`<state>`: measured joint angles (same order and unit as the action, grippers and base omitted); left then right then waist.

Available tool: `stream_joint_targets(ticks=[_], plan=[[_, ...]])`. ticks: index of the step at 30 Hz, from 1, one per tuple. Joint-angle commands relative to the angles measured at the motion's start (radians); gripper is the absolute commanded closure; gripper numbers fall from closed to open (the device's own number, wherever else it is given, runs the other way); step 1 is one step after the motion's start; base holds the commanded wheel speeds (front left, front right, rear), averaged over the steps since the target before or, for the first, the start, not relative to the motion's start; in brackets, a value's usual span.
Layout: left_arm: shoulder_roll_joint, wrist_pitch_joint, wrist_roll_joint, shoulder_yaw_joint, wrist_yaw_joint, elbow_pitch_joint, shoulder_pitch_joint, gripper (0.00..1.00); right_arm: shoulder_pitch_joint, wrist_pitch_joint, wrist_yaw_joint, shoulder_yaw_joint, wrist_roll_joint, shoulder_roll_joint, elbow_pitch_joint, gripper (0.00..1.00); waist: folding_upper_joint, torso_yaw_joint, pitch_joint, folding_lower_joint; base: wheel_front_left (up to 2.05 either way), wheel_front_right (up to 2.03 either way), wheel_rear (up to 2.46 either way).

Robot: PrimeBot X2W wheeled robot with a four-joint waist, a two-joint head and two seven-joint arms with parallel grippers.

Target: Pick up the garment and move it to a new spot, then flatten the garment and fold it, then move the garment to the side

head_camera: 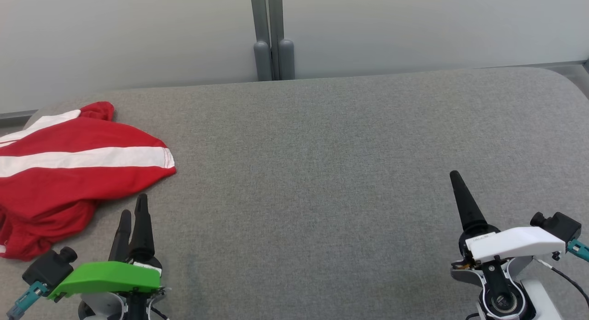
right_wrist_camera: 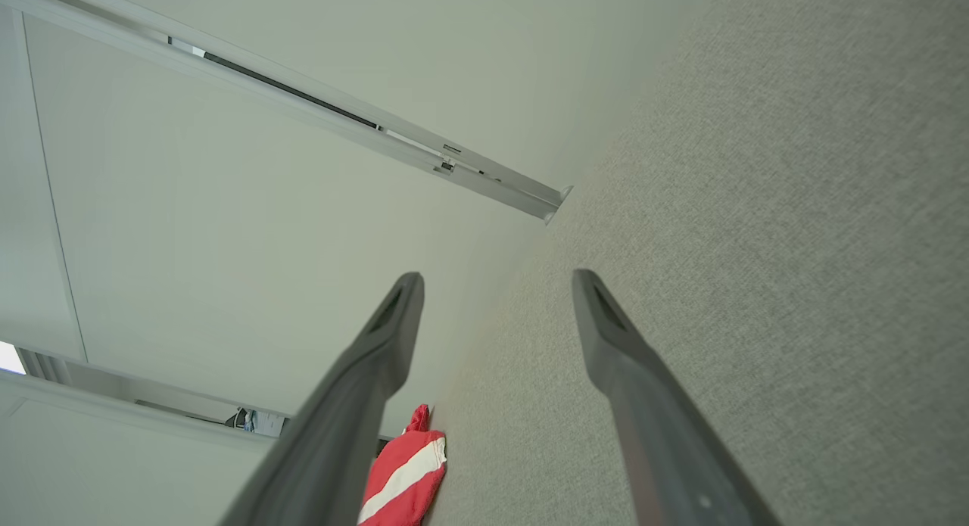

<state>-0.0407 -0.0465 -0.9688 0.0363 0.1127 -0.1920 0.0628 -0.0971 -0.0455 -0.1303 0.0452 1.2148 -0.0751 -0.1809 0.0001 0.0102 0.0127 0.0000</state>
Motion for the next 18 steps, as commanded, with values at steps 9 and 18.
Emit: stream_joint_targets(ticks=[9,18], plan=[[-0.006,-0.038,0.185,-0.027,-0.022,0.024,0.024,0.00,-0.038,-0.039,0.000,0.028,-0.188,-0.012,0.007,0.00,-0.0001,0.002,0.001,0.0000,0.00,0.00,0.00],[-0.007,-0.065,0.291,-0.040,-0.022,0.024,0.024,0.00,-0.048,-0.066,0.000,0.044,-0.360,-0.016,-0.017,0.00,-0.0001,0.005,0.002,0.0000,0.00,0.00,0.00]])
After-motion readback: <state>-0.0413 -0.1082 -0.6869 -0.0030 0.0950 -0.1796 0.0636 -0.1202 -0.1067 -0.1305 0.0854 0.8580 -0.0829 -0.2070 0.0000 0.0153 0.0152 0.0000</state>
